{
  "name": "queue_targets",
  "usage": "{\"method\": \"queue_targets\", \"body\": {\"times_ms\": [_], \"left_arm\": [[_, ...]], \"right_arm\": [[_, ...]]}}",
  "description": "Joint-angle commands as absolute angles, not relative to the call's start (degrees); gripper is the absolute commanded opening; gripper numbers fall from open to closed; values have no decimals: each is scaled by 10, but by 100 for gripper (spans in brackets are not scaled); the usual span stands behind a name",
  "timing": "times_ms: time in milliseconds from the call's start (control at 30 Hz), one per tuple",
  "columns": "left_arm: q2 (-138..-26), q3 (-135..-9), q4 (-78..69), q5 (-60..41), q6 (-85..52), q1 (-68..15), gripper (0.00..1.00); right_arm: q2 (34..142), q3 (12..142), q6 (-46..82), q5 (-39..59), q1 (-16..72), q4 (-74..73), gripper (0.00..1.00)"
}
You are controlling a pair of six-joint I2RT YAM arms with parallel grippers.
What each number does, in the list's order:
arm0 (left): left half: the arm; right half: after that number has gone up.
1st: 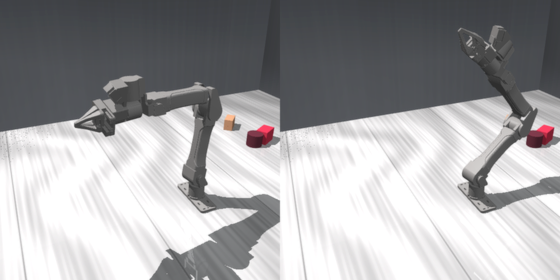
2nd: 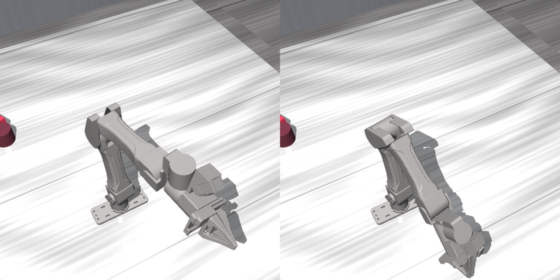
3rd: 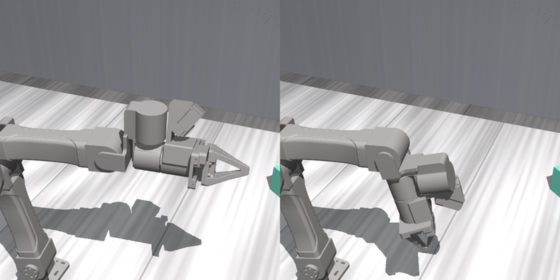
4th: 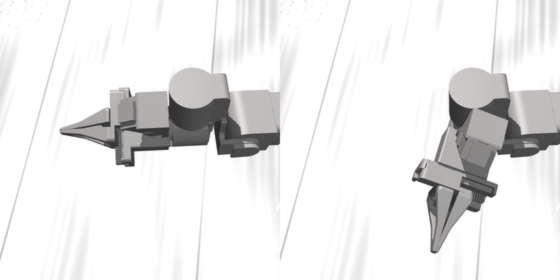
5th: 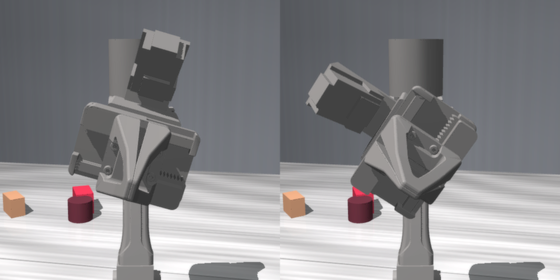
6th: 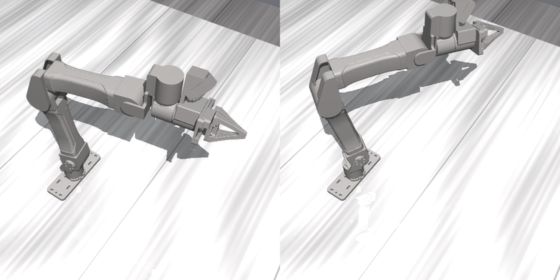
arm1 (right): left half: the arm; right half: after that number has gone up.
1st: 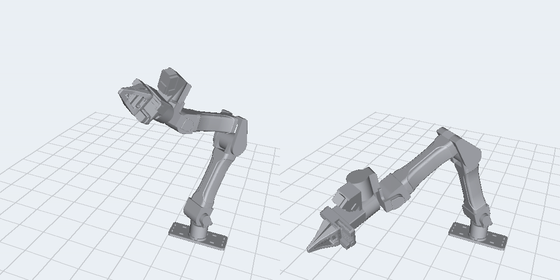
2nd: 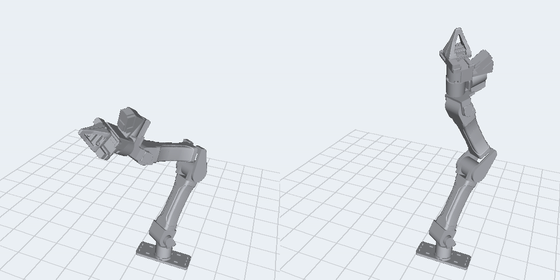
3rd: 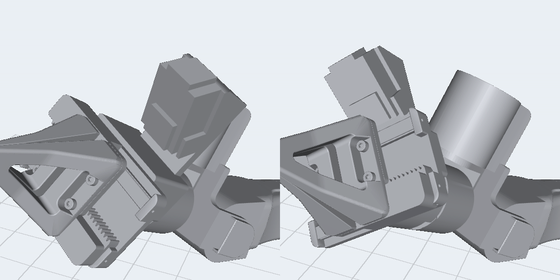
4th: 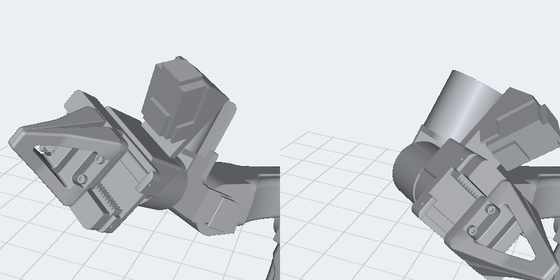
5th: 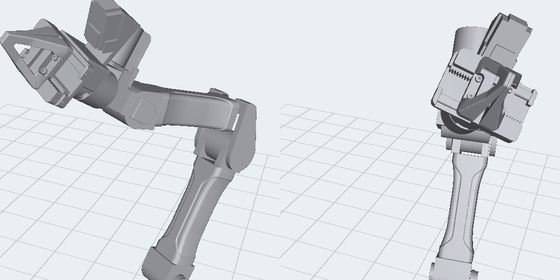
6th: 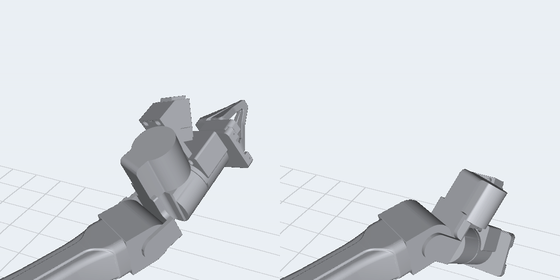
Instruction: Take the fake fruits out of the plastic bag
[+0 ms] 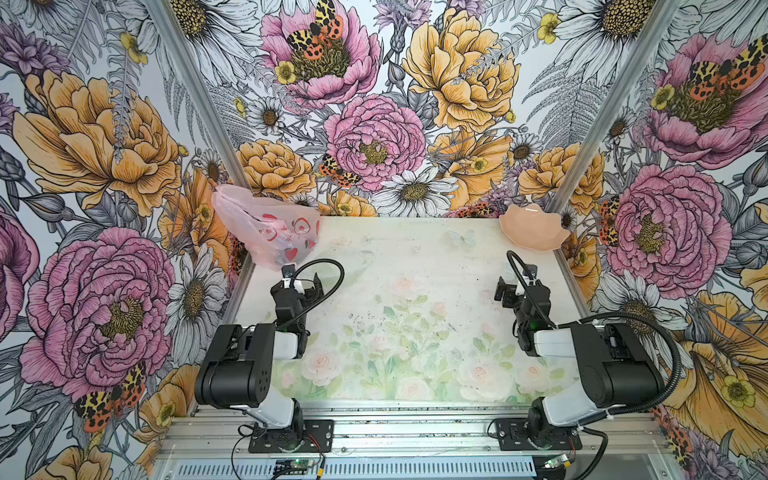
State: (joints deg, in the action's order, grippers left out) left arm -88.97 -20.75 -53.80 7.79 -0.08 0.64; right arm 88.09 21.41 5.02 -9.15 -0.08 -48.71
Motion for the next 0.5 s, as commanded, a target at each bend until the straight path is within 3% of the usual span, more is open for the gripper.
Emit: {"method": "queue_targets", "body": {"times_ms": [0,467], "left_arm": [[-887,-214,-540,61,-7,11,99],[-887,-210,-547,41,-13,20,99]], "right_arm": [[879,224,49,-85,-4,-494,100],[878,225,48,-81,-6,-496,99]]}}
